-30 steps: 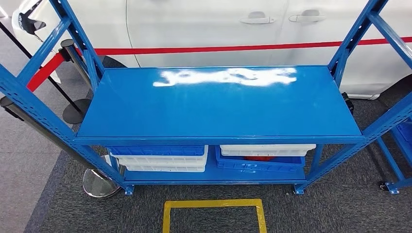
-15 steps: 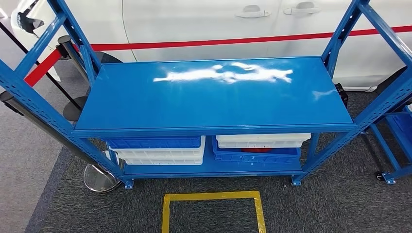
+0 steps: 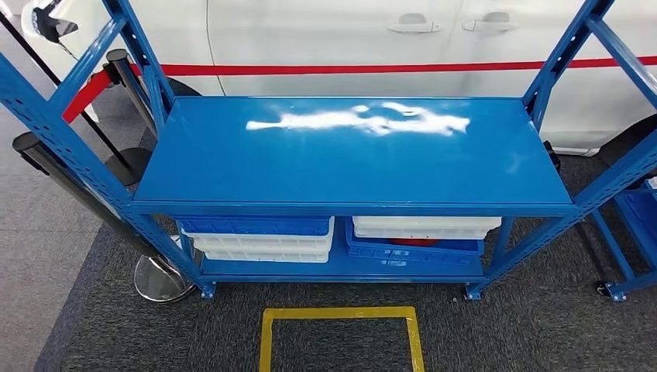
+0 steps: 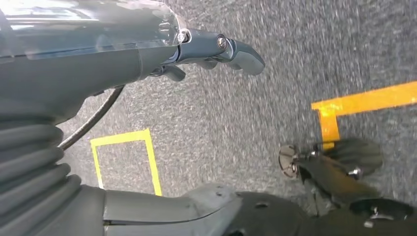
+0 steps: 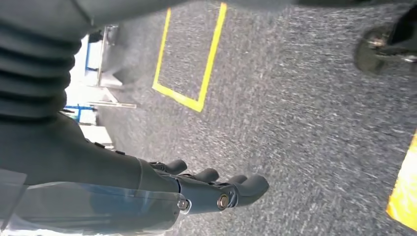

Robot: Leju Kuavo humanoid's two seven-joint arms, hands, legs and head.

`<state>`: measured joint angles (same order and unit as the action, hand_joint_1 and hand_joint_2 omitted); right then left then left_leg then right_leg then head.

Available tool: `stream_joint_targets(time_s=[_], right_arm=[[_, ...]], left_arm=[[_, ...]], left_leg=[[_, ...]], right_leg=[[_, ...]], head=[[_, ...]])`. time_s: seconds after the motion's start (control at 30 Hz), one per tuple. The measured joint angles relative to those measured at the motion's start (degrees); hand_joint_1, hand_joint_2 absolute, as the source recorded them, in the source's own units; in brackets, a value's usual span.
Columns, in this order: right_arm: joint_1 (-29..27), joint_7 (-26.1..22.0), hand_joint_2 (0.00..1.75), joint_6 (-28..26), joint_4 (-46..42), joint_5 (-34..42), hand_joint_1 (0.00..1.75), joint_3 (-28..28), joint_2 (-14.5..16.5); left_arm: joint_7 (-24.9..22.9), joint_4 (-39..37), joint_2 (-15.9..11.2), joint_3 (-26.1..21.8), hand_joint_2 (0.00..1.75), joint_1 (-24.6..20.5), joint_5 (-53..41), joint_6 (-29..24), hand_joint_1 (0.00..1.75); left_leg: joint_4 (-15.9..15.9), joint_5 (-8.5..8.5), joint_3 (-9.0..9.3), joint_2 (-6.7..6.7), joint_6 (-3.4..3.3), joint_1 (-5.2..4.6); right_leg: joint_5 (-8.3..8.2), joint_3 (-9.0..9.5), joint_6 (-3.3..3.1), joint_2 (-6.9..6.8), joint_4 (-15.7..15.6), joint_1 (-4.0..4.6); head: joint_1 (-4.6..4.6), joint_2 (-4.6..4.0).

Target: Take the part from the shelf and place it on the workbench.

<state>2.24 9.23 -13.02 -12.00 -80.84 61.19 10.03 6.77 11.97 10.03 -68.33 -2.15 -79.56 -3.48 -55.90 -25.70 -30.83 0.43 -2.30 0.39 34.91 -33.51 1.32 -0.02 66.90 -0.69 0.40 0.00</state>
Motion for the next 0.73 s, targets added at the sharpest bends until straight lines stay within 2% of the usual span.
stream_joint_targets(time_s=[0.03, 0.07, 0.1, 0.13, 0.17, 0.23, 0.27, 0.3, 0.37, 0.4, 0.43, 0.57, 0.73], right_arm=[[-0.27, -0.14, 1.75, 0.09, -0.02, 1.2, 0.0, -0.75, -0.17], [-0.63, -0.29, 1.75, 0.23, -0.02, 2.46, 0.0, -1.57, -0.37], [-1.03, -0.43, 1.75, 0.4, -0.02, 3.69, 0.0, -2.4, -0.53], [-1.44, -0.58, 1.75, 0.61, -0.02, 4.96, 0.0, -3.25, -0.71], [-1.82, -0.71, 1.75, 0.81, -0.02, 6.19, 0.0, -4.08, -0.9], [-2.46, -0.98, 1.75, 1.21, -0.02, 8.66, 0.0, -5.84, -1.17], [-2.72, -1.11, 1.31, 1.41, -0.02, 9.9, 0.0, -6.74, -1.24], [-2.95, -1.26, 0.87, 1.62, -0.02, 11.18, 0.0, -7.68, -1.27], [-3.37, -1.55, 0.0, 1.97, -0.03, 13.65, 0.0, -9.5, -1.42], [-3.55, -1.7, 0.0, 2.13, -0.07, 14.93, 0.0, -10.46, -1.55], [-3.71, -1.84, 0.0, 2.32, -0.12, 16.2, 0.0, -11.41, -1.7], [-4.04, -2.38, 0.0, 3.15, -0.47, 21.23, 0.0, -15.21, -2.3], [-4.51, -3.0, 0.0, 4.05, -1.12, 26.91, 0.0, -19.5, -3.08]], left_arm=[[-0.16, 0.13, -0.08, 0.93, 1.75, 0.01, 1.21, 0.01, 0.0], [-0.29, 0.31, -0.16, 1.89, 1.75, 0.01, 2.44, 0.02, 0.0], [-0.41, 0.57, -0.24, 2.86, 1.75, 0.0, 3.66, 0.04, 0.0], [-0.52, 0.88, -0.31, 3.87, 1.75, -0.03, 4.9, 0.07, 0.0], [-0.61, 1.2, -0.35, 4.82, 1.75, -0.05, 6.04, 0.1, 0.0], [-0.8, 1.94, -0.57, 6.83, 0.87, -0.1, 8.47, 0.16, 0.0], [-0.91, 2.3, -0.77, 7.85, 0.44, -0.12, 9.7, 0.19, 0.0], [-1.01, 2.65, -1.01, 8.92, 0.0, -0.13, 10.98, 0.24, 0.0], [-1.22, 3.14, -1.44, 10.94, 0.0, -0.06, 13.42, 0.33, 0.0], [-1.32, 3.32, -1.65, 12.0, 0.0, 0.06, 14.69, 0.38, 0.0], [-1.43, 3.5, -1.84, 13.05, 0.0, 0.24, 15.93, 0.42, 0.0], [-1.83, 3.97, -2.39, 17.29, 0.0, 1.0, 20.88, 0.57, 0.0], [-2.28, 4.51, -3.04, 21.97, 0.0, 1.84, 26.49, 0.82, 0.0]], left_leg=[[-0.11, 0.02, -0.12, 0.0, -0.02, -0.04], [-0.27, 0.01, -0.21, 0.01, -0.01, -0.07], [-0.47, -0.02, -0.27, 0.0, 0.03, -0.07], [-0.71, -0.08, -0.32, -0.03, 0.12, -0.05], [-1.02, -0.19, -0.37, -0.07, 0.27, -0.02], [-1.87, -0.53, -0.71, -0.13, 0.85, -0.24], [-2.28, -0.72, -0.95, -0.14, 1.12, -0.4], [-2.54, -0.99, -1.19, -0.13, 0.97, -0.56], [-2.64, -1.16, -1.39, -0.12, -0.02, -0.63], [-2.58, -1.11, -1.4, -0.13, -0.54, -0.63], [-2.5, -0.85, -1.4, -0.14, -0.56, -0.6], [-2.05, -0.11, -1.42, -0.19, 0.66, -0.46], [-1.95, 0.07, -1.42, -0.21, 1.31, -0.39]], right_leg=[[1.35, -1.75, 0.15, 0.02, 3.57, -0.06], [1.77, -2.88, 0.3, 0.01, 5.84, -0.12], [1.05, -3.06, 0.41, 0.0, 6.12, -0.18], [-0.66, -2.15, 0.47, -0.01, 4.18, -0.27], [-2.82, -0.41, 0.49, -0.02, 0.61, -0.39], [-5.37, 2.57, 0.19, 0.09, -5.91, -0.46], [-5.75, 3.19, -0.06, 0.18, -7.56, -0.49], [-5.64, 3.22, -0.32, 0.27, -8.03, -0.43], [-5.85, 3.12, -0.66, 0.31, -8.11, -0.34], [-5.91, 3.12, -0.79, 0.29, -8.11, -0.23], [-5.97, 3.1, -0.94, 0.28, -8.1, -0.15], [-6.17, 2.88, -1.32, 0.26, -8.04, -0.02], [-6.2, 2.75, -1.39, 0.23, -7.97, 0.05]], head=[[0.06, 0.0], [0.08, 0.0], [0.09, 0.0], [0.11, 0.0], [0.14, 0.0], [0.22, 0.0], [0.2, 0.0], [0.19, 0.0], [0.09, 0.0], [0.09, 0.0], [0.08, 0.0], [0.08, 0.0], [0.08, 0.0]])
